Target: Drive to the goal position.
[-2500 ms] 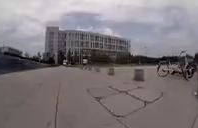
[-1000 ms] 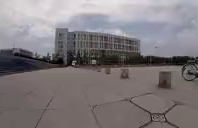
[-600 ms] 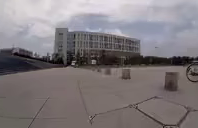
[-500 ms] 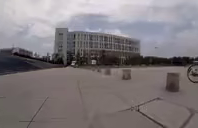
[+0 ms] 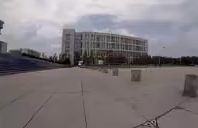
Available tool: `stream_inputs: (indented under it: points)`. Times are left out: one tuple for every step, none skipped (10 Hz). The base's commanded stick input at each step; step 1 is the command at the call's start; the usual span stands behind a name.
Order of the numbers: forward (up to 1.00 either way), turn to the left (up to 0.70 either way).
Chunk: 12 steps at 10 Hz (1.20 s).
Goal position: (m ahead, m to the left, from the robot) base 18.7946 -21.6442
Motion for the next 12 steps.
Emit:
stream_inputs:
  points:
    - [0.70,0.00]
    - [0.70,0.00]
    - [0.70,0.00]
    - [0.70,0.00]
    - [0.70,0.00]
    - [0.70,0.00]
    - [0.70,0.00]
    - [0.70,0.00]
    - [0.70,0.00]
    - [0.70,-0.03]
    - [0.70,-0.07]
    - [0.70,-0.13]
